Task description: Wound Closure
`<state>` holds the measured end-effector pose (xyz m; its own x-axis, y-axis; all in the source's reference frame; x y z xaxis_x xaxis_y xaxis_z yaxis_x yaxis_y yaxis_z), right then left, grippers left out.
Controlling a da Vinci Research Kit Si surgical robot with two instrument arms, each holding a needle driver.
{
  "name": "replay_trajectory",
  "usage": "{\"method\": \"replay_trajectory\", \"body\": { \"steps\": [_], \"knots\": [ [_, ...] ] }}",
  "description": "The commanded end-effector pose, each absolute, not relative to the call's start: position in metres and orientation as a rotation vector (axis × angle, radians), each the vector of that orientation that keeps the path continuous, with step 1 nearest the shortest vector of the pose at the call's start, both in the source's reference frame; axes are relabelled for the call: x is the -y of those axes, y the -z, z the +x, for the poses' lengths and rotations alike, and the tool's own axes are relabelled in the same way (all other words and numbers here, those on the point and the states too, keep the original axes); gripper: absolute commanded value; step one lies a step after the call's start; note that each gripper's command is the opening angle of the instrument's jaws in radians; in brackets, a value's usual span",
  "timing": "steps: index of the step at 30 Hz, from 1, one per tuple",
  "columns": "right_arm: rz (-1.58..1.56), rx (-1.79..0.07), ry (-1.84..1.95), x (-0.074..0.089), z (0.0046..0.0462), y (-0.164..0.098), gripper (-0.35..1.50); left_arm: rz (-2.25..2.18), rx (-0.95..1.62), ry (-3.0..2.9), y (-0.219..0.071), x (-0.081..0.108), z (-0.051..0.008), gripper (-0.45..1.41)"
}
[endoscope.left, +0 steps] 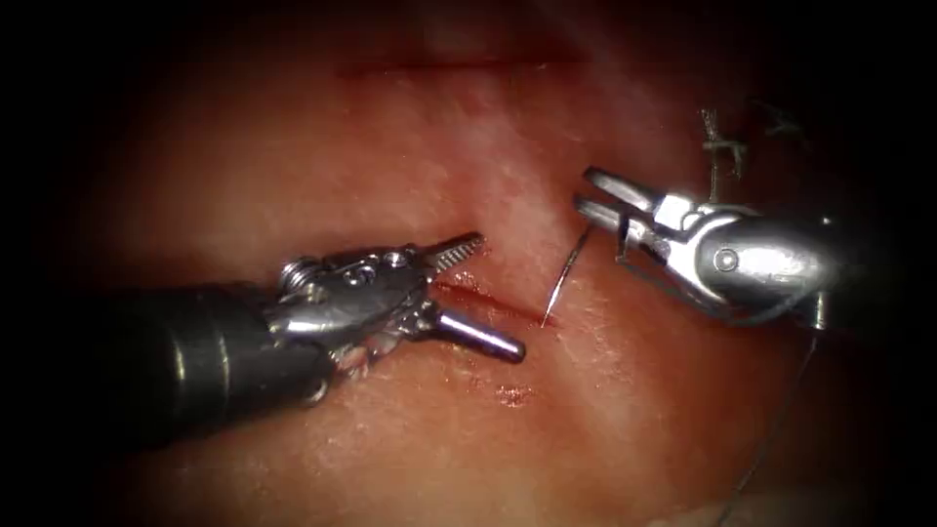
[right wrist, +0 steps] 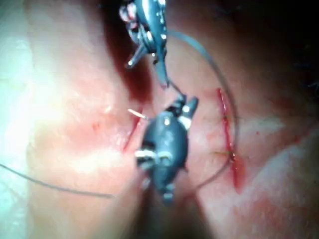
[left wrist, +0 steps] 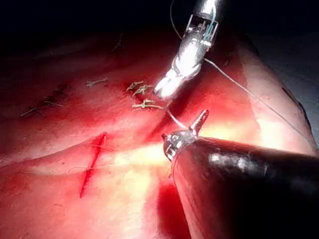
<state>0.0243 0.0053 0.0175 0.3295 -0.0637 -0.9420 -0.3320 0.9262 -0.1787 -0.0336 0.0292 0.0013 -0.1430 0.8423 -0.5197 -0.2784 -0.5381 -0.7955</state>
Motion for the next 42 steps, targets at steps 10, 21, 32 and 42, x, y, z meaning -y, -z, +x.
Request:
{"method": "replay_trajectory", "body": {
  "steps": [10,21,32,42],
  "knots": [
    [-0.548,-1.225,0.015,-0.006,0.0270,-0.021,-0.35,-1.242,0.762,-1.977,-0.008,-0.025,-0.0347,0.74],
    [-0.580,-1.209,0.025,-0.006,0.0265,-0.025,-0.35,-1.246,0.804,-1.986,-0.011,-0.024,-0.0347,0.49],
    [-0.591,-1.216,0.023,-0.006,0.0268,-0.025,-0.35,-1.223,0.841,-1.981,-0.014,-0.023,-0.0346,0.42],
    [-0.596,-1.218,0.024,-0.006,0.0277,-0.025,-0.35,-1.227,0.850,-1.986,-0.014,-0.023,-0.0345,0.41]
  ]
}}
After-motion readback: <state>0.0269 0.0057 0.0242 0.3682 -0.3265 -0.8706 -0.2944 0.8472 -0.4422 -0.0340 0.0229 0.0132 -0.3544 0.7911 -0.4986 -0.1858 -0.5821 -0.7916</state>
